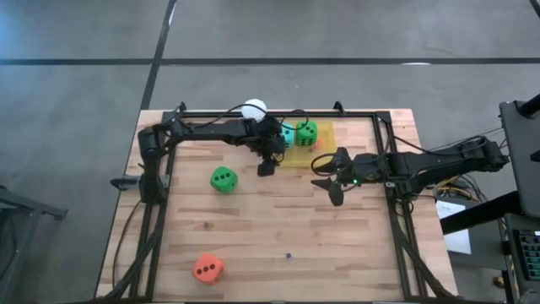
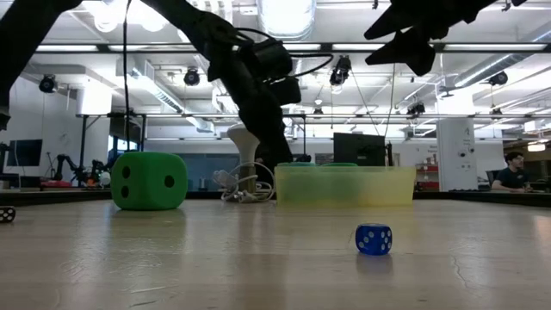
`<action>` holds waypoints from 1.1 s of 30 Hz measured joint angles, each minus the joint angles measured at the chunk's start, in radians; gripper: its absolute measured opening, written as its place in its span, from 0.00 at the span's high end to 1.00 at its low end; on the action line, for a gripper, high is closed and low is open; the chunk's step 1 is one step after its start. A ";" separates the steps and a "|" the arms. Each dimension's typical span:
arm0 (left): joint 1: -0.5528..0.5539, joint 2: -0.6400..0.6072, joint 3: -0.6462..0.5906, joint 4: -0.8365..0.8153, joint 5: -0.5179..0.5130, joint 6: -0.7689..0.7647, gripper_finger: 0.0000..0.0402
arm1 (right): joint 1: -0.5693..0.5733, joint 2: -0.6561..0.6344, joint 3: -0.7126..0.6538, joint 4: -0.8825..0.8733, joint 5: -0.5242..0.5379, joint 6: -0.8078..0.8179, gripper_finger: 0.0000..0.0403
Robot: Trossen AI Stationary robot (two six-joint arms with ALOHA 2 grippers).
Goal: Pick & Place Dice
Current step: Put the large green dice into the yellow bin
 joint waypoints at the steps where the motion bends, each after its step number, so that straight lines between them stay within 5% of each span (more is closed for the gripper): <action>1: 0.000 0.000 0.006 -0.008 -0.004 -0.001 0.41 | 0.000 0.000 -0.001 -0.001 0.001 0.000 0.43; 9: -0.012 -0.064 0.134 -0.365 -0.004 -0.004 0.44 | 0.000 0.001 -0.005 -0.002 0.003 -0.015 0.43; 16: -0.089 -0.195 0.076 -0.579 -0.029 -0.044 0.53 | 0.000 0.001 -0.011 -0.023 0.003 -0.038 0.43; 27: -0.341 -0.416 -0.224 -0.515 -0.488 -0.231 0.57 | 0.000 0.002 -0.032 -0.024 0.003 -0.044 0.43; 33: -0.489 -0.507 -0.379 -0.426 -0.624 -0.347 0.53 | 0.000 0.002 -0.032 -0.022 0.003 -0.044 0.43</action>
